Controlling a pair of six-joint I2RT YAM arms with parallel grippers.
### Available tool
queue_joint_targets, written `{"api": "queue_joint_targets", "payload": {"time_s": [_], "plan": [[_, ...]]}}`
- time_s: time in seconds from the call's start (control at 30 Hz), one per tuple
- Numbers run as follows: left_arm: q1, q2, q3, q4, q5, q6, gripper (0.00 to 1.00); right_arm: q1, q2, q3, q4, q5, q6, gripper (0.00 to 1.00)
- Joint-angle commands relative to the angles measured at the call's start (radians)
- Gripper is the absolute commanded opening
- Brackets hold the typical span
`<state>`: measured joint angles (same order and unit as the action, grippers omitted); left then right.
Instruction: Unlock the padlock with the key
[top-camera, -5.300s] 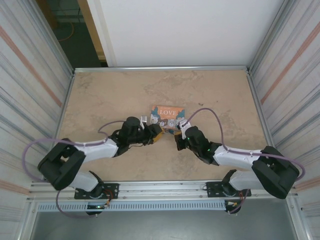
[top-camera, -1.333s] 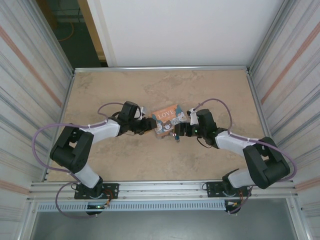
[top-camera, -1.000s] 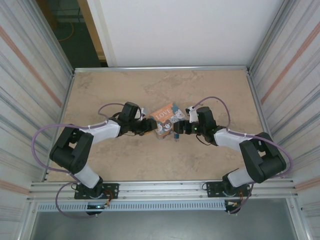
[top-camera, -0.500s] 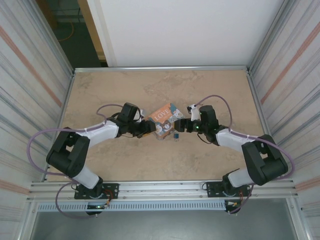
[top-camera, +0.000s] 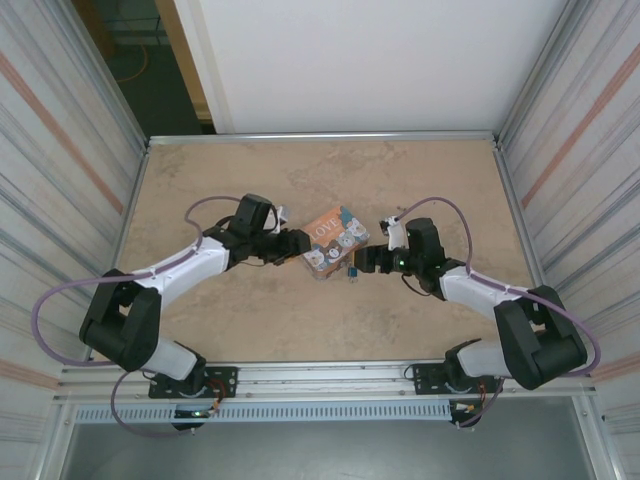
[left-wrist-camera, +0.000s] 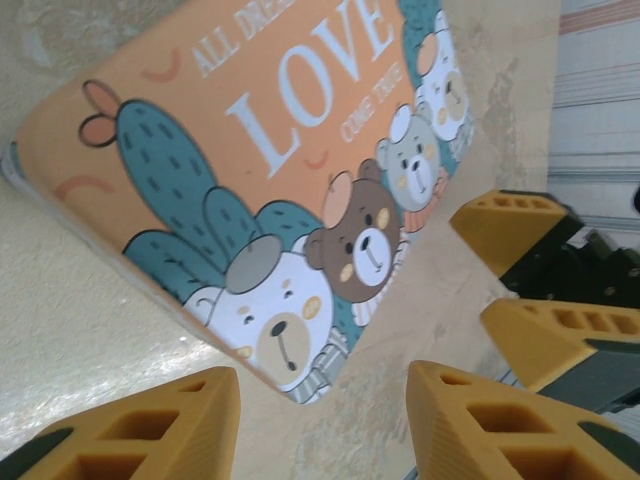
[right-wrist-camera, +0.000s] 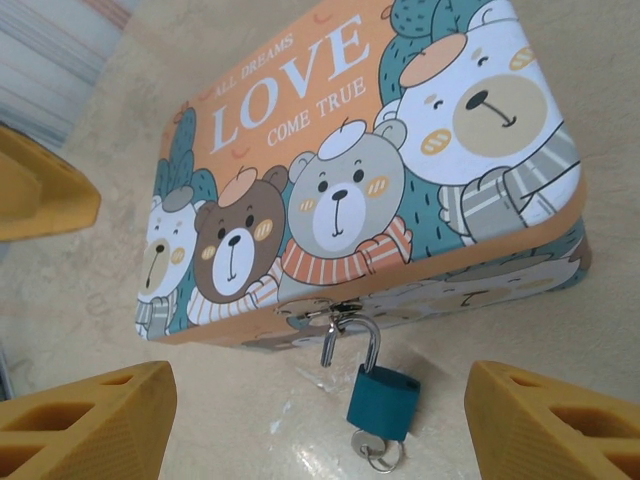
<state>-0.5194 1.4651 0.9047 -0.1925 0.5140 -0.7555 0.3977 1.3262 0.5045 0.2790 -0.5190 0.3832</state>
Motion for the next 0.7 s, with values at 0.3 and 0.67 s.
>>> {"api": "queue_joint_targets", "payload": {"time_s": [0.3,0.67], "plan": [[-0.04,0.151,0.204,-0.03,0.1,0.044,0.41,0.013,0.125,0.055,0.035,-0.08,-0.046,0.75],[-0.045,0.251,0.224,-0.023,0.096,0.058,0.36,0.027,0.221,0.089,0.055,-0.102,-0.087,0.73]]}}
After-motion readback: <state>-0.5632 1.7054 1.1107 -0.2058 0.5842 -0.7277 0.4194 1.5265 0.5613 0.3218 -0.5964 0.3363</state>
